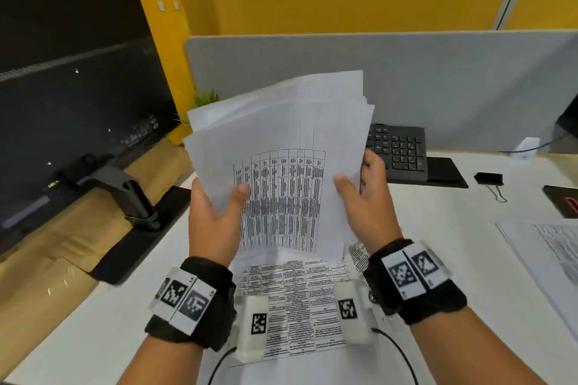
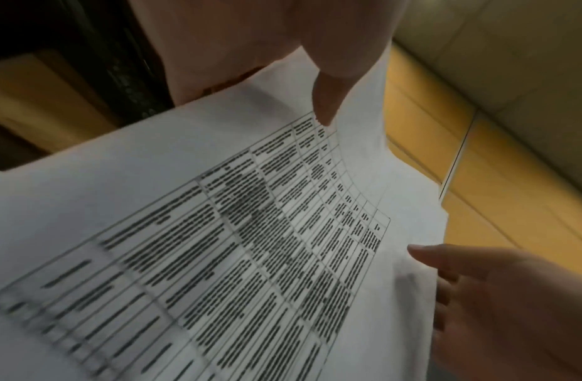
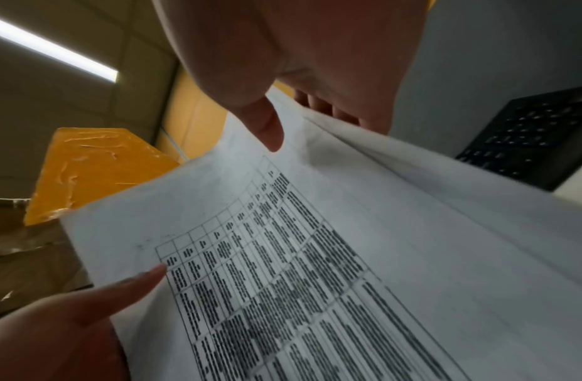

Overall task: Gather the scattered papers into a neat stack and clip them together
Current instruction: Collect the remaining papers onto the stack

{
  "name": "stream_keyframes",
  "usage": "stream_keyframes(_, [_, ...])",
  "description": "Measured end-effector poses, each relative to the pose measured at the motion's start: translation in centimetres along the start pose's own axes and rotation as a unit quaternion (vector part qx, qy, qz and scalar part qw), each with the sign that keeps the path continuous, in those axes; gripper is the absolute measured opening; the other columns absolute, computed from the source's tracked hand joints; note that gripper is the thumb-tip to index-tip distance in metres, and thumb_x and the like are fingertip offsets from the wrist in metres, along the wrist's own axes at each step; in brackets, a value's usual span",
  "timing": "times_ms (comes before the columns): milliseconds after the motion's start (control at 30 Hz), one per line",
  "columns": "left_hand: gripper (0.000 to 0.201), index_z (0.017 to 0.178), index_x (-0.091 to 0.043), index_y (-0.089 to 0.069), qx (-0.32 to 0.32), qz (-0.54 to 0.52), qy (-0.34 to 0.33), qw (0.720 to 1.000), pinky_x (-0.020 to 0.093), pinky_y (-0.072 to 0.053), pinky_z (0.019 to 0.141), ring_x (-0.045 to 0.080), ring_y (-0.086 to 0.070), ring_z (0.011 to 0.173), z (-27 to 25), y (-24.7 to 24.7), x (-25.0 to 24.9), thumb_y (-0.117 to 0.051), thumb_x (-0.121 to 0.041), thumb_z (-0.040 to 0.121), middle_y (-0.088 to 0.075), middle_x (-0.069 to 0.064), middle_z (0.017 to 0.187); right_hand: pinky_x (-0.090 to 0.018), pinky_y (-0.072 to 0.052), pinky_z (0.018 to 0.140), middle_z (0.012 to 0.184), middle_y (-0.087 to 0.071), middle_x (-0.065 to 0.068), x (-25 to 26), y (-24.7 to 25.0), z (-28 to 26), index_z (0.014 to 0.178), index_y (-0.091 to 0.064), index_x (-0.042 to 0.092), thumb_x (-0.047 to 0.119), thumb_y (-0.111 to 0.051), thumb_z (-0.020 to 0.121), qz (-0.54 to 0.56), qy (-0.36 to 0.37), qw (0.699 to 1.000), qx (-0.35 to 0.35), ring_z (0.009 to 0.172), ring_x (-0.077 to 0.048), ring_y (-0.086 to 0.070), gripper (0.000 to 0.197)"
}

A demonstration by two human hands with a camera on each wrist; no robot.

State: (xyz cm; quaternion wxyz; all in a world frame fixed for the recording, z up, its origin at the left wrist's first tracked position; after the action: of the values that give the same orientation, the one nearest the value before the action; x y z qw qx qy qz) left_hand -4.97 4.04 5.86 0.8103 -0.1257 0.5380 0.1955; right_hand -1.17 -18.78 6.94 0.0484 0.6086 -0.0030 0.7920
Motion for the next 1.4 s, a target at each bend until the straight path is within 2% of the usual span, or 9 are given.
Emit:
stream_keyframes(233, [0.034, 0.115, -0.029, -0.035, -0.017, -0.041, -0.053, 0.998, 0.014, -0.048, 0.086, -0.004, -0.055, 0.104, 1.1, -0.6, -3.9, -0.057, -0.019, 0.091, -0.053, -0.012, 0.115, 0.003, -0.039, 0.069, 0.105, -0.052, 0.023, 5.0, -0.5, 0.1, 0.114, -0.037, 0.024, 0.008, -0.048, 0.095, 0.006, 0.109, 0.994, 0.002, 0.087, 0.024, -0.052, 0.027])
stream_keyframes(333, [0.058, 0.124, -0.028, -0.022, -0.005, -0.045, -0.032, 0.998, 0.006, -0.046, 0.079, -0.010, -0.055, 0.102, 1.0, 0.1, -2.9, -0.065, -0.026, 0.085, -0.050, -0.008, 0.122, -0.002, -0.045, 0.074, 0.114, -0.048, 0.020, 3.5, -0.1, -0.5, 0.121, -0.027, 0.028, 0.004, -0.051, 0.093, 0.061, 0.079, 0.995, 0.017, 0.092, 0.021, -0.053, 0.044])
stream_keyframes(467, [0.040, 0.127, -0.016, -0.042, 0.020, -0.016, -0.010, 1.000, 0.023, -0.051, 0.091, -0.002, -0.059, 0.105, 0.2, 0.1, -1.9, -0.053, -0.025, 0.090, -0.059, -0.005, 0.121, -0.023, -0.052, 0.088, 0.111, -0.056, 0.018, 1.1, -0.3, -1.3, 0.109, -0.039, 0.035, 0.009, -0.049, 0.094, 0.056, 0.009, 0.998, 0.026, 0.101, 0.004, -0.058, 0.031])
stream_keyframes(733, [0.025, 0.115, -0.028, -0.041, -0.020, -0.046, -0.033, 0.998, 0.029, -0.050, 0.091, 0.004, -0.059, 0.109, 0.7, 0.3, -4.8, -0.051, -0.022, 0.094, -0.058, -0.010, 0.117, -0.006, -0.047, 0.075, 0.113, -0.053, 0.016, 4.4, 0.4, -0.6, 0.112, -0.036, 0.030, 0.000, -0.049, 0.092, 0.079, 0.084, 0.993, -0.025, 0.097, 0.010, -0.056, 0.039])
stream_keyframes(1000, [0.022, 0.118, -0.024, -0.049, 0.025, 0.022, 0.057, 0.998, 0.041, -0.045, 0.099, 0.016, -0.056, 0.115, -0.3, -0.2, 0.1, -0.047, -0.020, 0.097, -0.061, -0.007, 0.118, -0.032, -0.048, 0.095, 0.114, -0.059, 0.010, -0.9, 0.0, -1.9, 0.098, -0.044, 0.037, 0.007, -0.047, 0.095, -0.004, -0.049, 0.998, -0.025, 0.105, -0.008, -0.058, 0.030])
stream_keyframes(1100, [0.038, 0.122, -0.022, -0.041, -0.036, 0.124, 0.004, 0.992, 0.036, -0.038, 0.097, 0.025, -0.045, 0.123, 0.9, 1.4, -2.6, -0.060, -0.022, 0.089, -0.050, 0.001, 0.126, -0.013, -0.053, 0.069, 0.100, -0.061, 0.010, 2.4, 0.5, -0.8, 0.099, -0.046, 0.028, 0.005, -0.046, 0.095, -0.044, 0.024, 0.999, -0.012, 0.080, 0.005, -0.060, 0.024])
stream_keyframes(1200, [0.092, 0.142, -0.007, -0.022, -0.124, 0.284, -0.156, 0.938, 0.045, -0.023, 0.108, 0.036, -0.027, 0.131, 0.9, 2.7, -8.7, -0.077, -0.030, 0.072, -0.028, 0.016, 0.144, -0.030, -0.048, 0.068, 0.093, -0.059, 0.001, 6.8, 0.2, -0.5, 0.099, -0.048, 0.017, 0.003, -0.045, 0.092, -0.218, 0.166, 0.962, 0.014, 0.083, -0.017, -0.058, 0.016])
stream_keyframes(1300, [0.065, 0.132, -0.019, -0.042, -0.006, 0.320, -0.224, 0.920, 0.051, -0.034, 0.102, 0.029, -0.044, 0.120, 1.9, 0.9, -11.0, -0.068, -0.038, 0.075, -0.050, 0.004, 0.127, -0.036, -0.035, 0.076, 0.089, -0.051, 0.007, 9.4, -1.9, -1.1, 0.101, -0.050, 0.019, 0.004, -0.046, 0.087, -0.355, 0.280, 0.890, 0.049, 0.084, -0.020, -0.049, 0.020])
stream_keyframes(1400, [0.032, 0.116, -0.025, -0.057, 0.054, 0.226, -0.157, 0.960, 0.036, -0.050, 0.085, 0.016, -0.060, 0.099, 2.7, 0.7, -9.0, -0.061, -0.030, 0.085, -0.064, -0.007, 0.104, -0.032, -0.027, 0.086, 0.101, -0.049, 0.010, 10.7, -0.5, -1.4, 0.111, -0.051, 0.022, 0.011, -0.054, 0.084, -0.343, 0.298, 0.889, -0.054, 0.099, -0.015, -0.045, 0.029])
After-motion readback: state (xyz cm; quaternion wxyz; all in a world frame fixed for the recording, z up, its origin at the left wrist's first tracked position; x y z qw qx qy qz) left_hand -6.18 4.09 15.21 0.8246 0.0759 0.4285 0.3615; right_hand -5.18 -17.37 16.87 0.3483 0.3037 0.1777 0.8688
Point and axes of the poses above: each hand's wrist, its own z-axis towards the middle knuckle, its own y-axis out of the back of the hand, x = y × z, the point moved 7 cm from there along z, towards the middle knuckle
